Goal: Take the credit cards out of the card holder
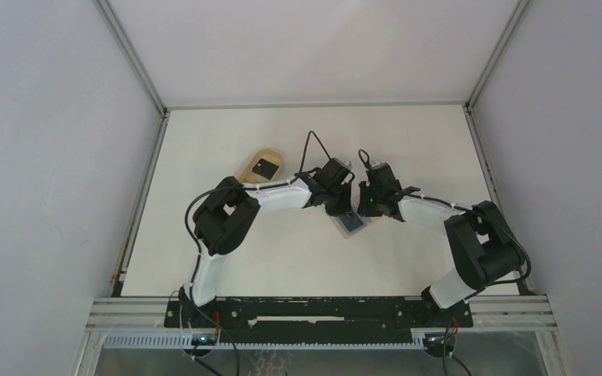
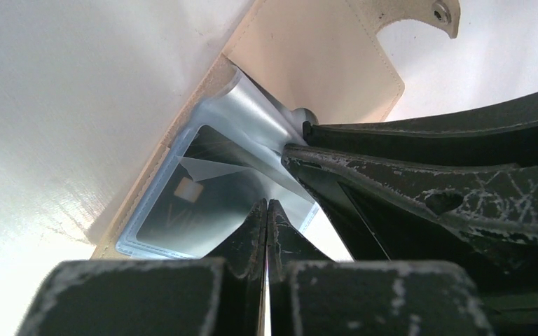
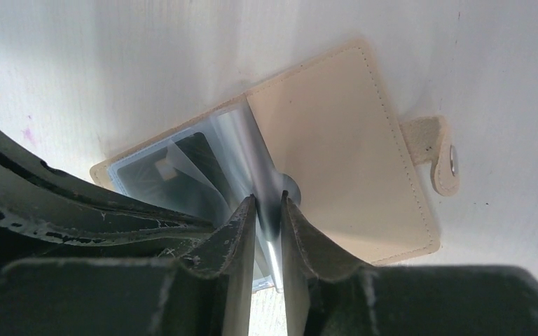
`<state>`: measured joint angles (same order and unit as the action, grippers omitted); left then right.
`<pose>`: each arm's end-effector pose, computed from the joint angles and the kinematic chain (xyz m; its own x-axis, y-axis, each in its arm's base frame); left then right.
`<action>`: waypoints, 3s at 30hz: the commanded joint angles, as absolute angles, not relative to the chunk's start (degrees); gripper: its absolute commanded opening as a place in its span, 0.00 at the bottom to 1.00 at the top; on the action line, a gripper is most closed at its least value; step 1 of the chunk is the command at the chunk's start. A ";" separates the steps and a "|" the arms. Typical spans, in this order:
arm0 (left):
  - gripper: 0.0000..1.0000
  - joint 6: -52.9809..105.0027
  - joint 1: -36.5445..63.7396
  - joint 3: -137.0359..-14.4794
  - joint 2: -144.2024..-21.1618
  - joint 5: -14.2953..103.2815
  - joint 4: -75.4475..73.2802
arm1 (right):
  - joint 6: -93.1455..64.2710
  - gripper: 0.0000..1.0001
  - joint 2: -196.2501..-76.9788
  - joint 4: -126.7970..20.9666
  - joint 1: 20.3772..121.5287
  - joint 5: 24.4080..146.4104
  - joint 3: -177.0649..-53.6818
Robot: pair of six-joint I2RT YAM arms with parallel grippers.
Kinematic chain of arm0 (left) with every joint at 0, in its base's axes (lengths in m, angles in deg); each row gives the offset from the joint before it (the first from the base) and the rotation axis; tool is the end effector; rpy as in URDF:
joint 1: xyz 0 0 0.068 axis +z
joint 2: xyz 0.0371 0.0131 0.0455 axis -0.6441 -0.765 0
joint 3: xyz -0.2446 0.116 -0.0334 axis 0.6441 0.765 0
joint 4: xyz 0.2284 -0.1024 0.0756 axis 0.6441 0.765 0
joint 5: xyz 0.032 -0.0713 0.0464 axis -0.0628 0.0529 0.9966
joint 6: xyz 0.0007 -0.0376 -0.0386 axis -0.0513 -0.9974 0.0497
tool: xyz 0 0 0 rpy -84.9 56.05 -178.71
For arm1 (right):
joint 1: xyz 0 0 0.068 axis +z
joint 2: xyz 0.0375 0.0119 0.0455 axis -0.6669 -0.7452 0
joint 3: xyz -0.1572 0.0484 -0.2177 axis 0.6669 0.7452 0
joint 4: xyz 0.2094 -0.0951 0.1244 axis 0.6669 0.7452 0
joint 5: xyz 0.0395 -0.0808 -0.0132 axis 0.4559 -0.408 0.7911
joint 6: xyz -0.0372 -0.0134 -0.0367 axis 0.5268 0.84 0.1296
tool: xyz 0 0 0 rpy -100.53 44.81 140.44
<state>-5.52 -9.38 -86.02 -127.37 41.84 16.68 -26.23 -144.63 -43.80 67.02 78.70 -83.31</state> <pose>0.2859 -0.3449 0.1523 -0.9408 0.0677 -0.3322 0.2423 0.8197 -0.5191 0.2647 0.1252 0.1547 -0.8430 -0.0440 -0.5361 -0.1741 0.9653 0.1946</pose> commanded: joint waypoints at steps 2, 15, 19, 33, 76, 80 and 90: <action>0.00 -4.25 -9.80 -83.64 -127.86 42.33 22.18 | -27.44 0.26 -145.37 -45.15 66.24 78.47 -83.40; 0.00 -4.07 -9.74 -83.82 -127.90 42.11 22.29 | -34.90 0.44 -146.94 -41.35 66.93 82.11 -85.94; 0.00 -4.15 -9.74 -83.66 -127.87 41.92 22.03 | -42.51 0.49 -147.57 -39.65 68.40 80.91 -86.15; 0.00 -5.72 -9.26 -80.45 -126.53 42.00 19.69 | -75.51 0.56 -154.87 -29.84 74.59 67.40 -86.23; 0.00 -10.14 -3.16 -60.14 -118.54 42.92 6.16 | -41.85 0.64 -122.15 -54.48 74.80 66.53 -79.95; 0.00 -10.11 -3.15 -60.65 -118.46 43.53 6.63 | -33.66 0.63 -121.41 -43.71 79.17 69.88 -80.55; 0.00 -10.66 -3.15 -61.65 -118.89 43.33 6.55 | -34.68 0.49 -126.44 -43.85 84.08 79.75 -77.55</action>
<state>-13.00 -3.06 -62.53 -117.56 39.17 -3.71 -37.32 -123.13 -43.25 82.97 75.77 -76.51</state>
